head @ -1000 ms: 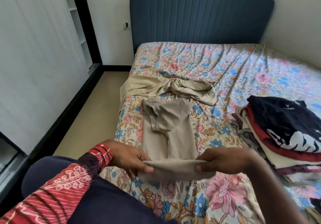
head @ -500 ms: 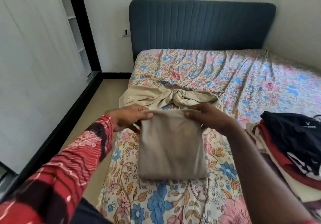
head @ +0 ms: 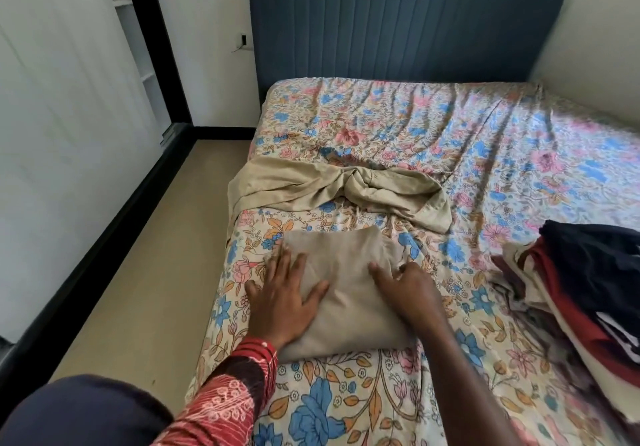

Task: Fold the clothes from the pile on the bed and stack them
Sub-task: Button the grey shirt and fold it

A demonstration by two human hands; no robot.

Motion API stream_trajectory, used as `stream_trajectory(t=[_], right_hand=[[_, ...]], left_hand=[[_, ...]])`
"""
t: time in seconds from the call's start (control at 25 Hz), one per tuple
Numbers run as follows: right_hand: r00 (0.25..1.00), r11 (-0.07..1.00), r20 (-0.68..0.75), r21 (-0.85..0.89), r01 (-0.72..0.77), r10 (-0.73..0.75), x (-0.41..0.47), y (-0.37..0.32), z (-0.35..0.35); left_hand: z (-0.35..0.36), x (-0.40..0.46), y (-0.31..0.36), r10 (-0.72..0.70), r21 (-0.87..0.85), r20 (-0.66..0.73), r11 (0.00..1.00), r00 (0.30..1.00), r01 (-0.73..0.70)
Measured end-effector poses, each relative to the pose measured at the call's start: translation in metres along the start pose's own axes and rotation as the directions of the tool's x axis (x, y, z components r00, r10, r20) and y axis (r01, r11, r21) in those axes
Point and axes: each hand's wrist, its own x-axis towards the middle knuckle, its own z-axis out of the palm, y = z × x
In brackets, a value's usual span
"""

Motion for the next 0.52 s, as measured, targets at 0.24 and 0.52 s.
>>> stream_trajectory(t=[0.24, 0.52], right_hand=[[0.980, 0.916, 0.194, 0.400, -0.040, -0.042, 0.009, -0.026, -0.012], [0.984, 0.703, 0.075, 0.708, 0.063, -0.164, -0.008, -0.043, -0.037]], left_hand=[[0.007, -0.004, -0.003, 0.001, -0.030, -0.030, 1.000, 1.000, -0.002], [0.002, -0.011, -0.003, 0.039, -0.433, -0.059, 0.900, 0.997, -0.061]])
